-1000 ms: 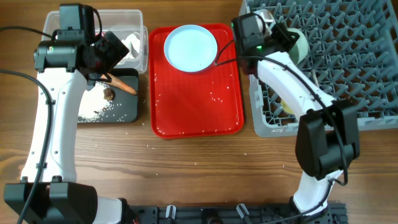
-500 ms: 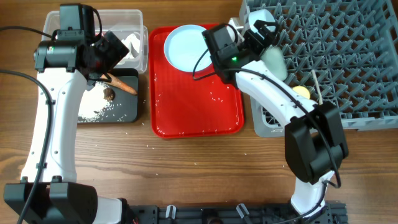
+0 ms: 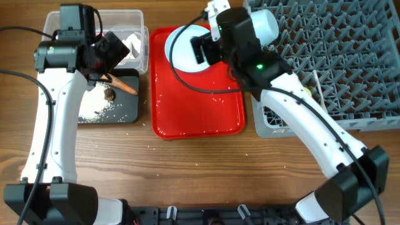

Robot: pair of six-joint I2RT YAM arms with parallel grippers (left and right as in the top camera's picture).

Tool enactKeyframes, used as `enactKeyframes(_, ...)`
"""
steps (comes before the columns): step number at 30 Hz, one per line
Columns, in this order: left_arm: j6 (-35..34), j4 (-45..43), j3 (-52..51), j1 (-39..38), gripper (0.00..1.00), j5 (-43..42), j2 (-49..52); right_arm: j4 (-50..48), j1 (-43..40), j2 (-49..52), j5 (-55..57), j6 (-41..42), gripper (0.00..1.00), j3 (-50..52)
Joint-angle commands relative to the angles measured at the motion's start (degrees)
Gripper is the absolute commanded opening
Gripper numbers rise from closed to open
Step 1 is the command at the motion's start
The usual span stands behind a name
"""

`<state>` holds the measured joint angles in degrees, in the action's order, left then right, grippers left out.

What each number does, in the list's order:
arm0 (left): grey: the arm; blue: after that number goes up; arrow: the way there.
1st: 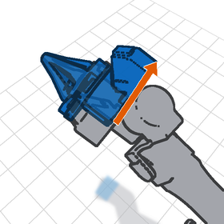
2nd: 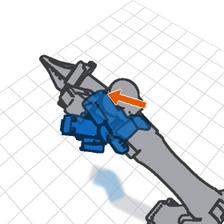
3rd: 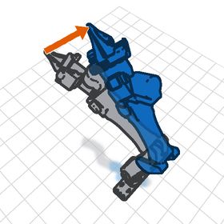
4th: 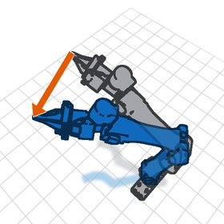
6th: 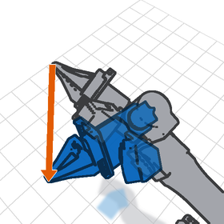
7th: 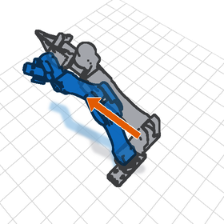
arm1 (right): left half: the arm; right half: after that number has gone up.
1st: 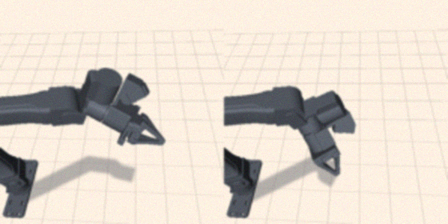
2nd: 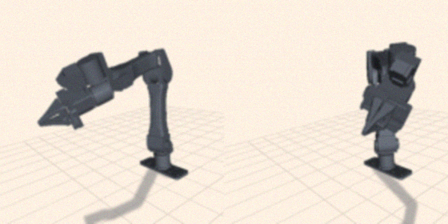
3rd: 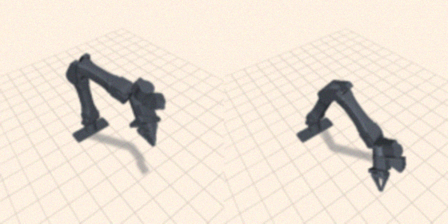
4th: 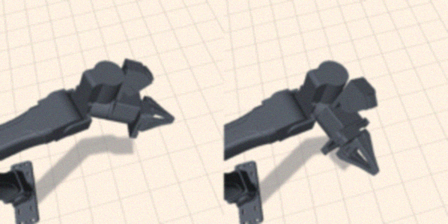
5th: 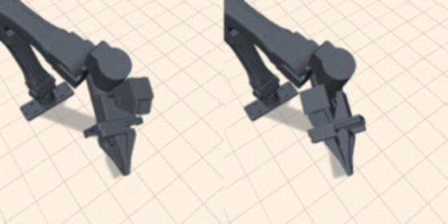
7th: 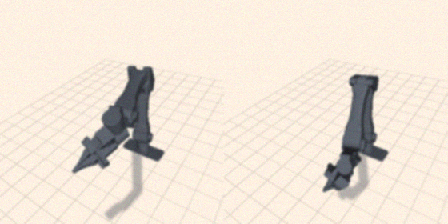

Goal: Sort waste into correct bins and load items into the dishwasher rack
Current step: 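Grasp the light-blue plate rim on the red tray with the right gripper, then carry the plate right and stand it upright in the rack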

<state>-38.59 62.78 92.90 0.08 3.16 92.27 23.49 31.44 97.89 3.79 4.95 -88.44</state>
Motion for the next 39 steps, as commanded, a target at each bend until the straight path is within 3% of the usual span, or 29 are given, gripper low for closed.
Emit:
enactKeyframes(1, 0.9, -0.1, 0.1, 0.1, 1.00, 0.4, 0.1, -0.4, -0.4, 4.3, -3.4, 21.2, 0.62, -0.4)
enactKeyframes(4, 0.9, -0.1, 0.1, 0.1, 1.00, 0.4, 0.1, -1.4, -1.2, 11.1, 3.2, 30.9, 0.68, -0.4)
enactKeyframes(11, 0.9, -0.1, 0.1, 0.1, 1.00, 0.4, 0.1, -3.6, -2.6, 22.9, 1.5, 35.5, 0.65, -0.4)
enactKeyframes(14, 0.9, -0.1, 0.1, 0.1, 1.00, 0.4, 0.1, -4.0, -3.3, 25.6, 1.5, 36.8, 0.54, -0.4)
enactKeyframes(22, 0.9, -0.1, 0.1, 0.1, 1.00, 0.4, 0.1, -7.4, -3.8, 31.1, 1.5, 39.4, 0.43, -0.4)
enactKeyframes(24, 0.9, -0.1, 0.1, 0.1, 1.00, 0.4, 0.1, -8.0, -3.8, 32.2, 1.5, 40.5, 0.37, -0.4)
enactKeyframes(26, 0.9, -0.1, 0.1, 0.1, 1.00, 0.4, 0.1, -7.6, -3.9, 32.5, 0.4, 40.5, 0.29, -0.4)
enactKeyframes(28, 0.9, -0.1, 0.1, 0.1, 1.00, 0.4, 0.1, -6.5, -4.0, 32.2, -2.4, 40.4, 0.14, -0.4)
enactKeyframes(30, 0.9, -0.1, 0.1, 0.1, 1.00, 0.4, 0.1, -4.8, -4.2, 31.4, -4.6, 40.1, 0.04, -0.4)
enactKeyframes(33, 0.9, -0.1, 0.1, 0.1, 1.00, 0.4, 0.1, 0.7, -5.2, 27.8, -6.7, 39.8, 0.04, -0.4)
enactKeyframes(39, 0.9, -0.1, 0.1, 0.1, 1.00, 0.4, 0.1, 8.8, -8.7, 14.9, -6.0, 23.8, 0.04, -0.4)
